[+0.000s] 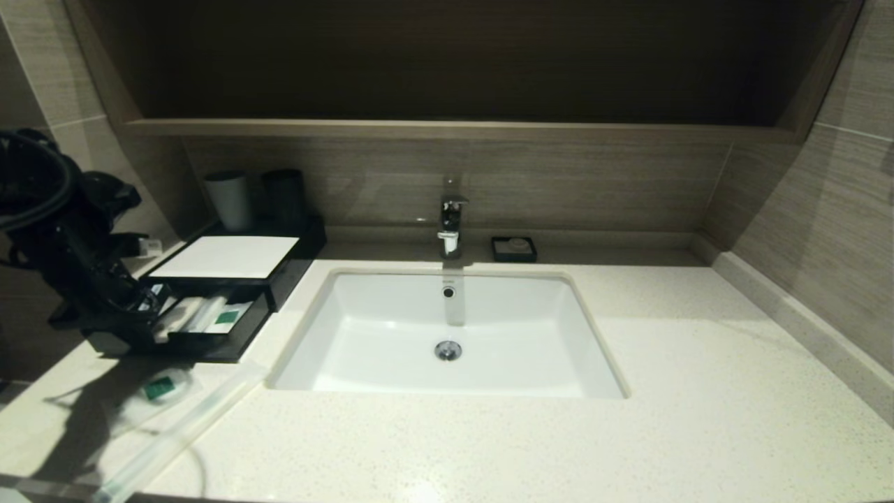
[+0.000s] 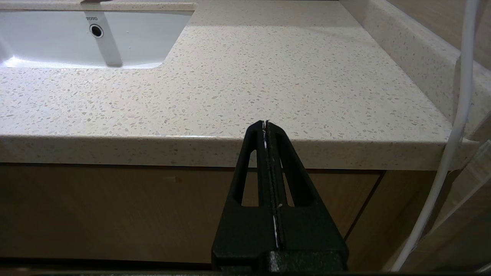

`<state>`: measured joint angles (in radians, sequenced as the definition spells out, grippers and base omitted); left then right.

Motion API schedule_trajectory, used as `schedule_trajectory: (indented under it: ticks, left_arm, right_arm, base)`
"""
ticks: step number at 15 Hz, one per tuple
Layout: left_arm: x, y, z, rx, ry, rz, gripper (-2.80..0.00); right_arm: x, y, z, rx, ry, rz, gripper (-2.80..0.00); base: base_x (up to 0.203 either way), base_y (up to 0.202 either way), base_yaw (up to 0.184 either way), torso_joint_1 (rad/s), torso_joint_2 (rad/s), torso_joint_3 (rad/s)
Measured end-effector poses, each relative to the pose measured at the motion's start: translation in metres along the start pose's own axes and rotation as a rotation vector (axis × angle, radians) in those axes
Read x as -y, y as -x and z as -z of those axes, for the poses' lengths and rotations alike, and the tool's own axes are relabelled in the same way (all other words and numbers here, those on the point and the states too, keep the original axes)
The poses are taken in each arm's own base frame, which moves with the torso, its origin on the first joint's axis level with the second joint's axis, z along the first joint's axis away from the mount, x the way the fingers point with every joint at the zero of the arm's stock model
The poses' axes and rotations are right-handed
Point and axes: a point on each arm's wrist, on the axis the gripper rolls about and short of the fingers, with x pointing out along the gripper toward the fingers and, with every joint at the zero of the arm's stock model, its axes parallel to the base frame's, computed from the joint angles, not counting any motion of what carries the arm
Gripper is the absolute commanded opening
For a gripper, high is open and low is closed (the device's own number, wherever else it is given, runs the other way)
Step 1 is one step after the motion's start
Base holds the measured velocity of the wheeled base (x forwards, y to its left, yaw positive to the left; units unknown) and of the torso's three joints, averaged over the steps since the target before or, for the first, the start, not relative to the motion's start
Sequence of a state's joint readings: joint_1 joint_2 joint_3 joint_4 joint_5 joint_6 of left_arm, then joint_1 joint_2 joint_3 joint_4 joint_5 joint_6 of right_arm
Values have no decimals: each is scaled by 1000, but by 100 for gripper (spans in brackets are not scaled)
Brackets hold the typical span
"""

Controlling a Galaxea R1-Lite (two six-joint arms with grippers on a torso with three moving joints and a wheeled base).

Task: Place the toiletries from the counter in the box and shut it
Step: Place the bathroom toiletry into the drawer

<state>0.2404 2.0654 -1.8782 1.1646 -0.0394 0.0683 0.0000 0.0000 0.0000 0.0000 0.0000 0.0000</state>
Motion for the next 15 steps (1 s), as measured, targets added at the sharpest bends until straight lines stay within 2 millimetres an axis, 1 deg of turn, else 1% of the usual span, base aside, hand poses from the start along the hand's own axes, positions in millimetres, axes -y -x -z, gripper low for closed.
schedule_trajectory:
  ticks: [15]
  left_arm:
    - [0, 2, -5, 27, 11, -1, -280]
  right_arm:
    - [0, 0, 0, 0, 0, 0, -280]
  base:
    - [0, 0, 0, 0, 0, 0]
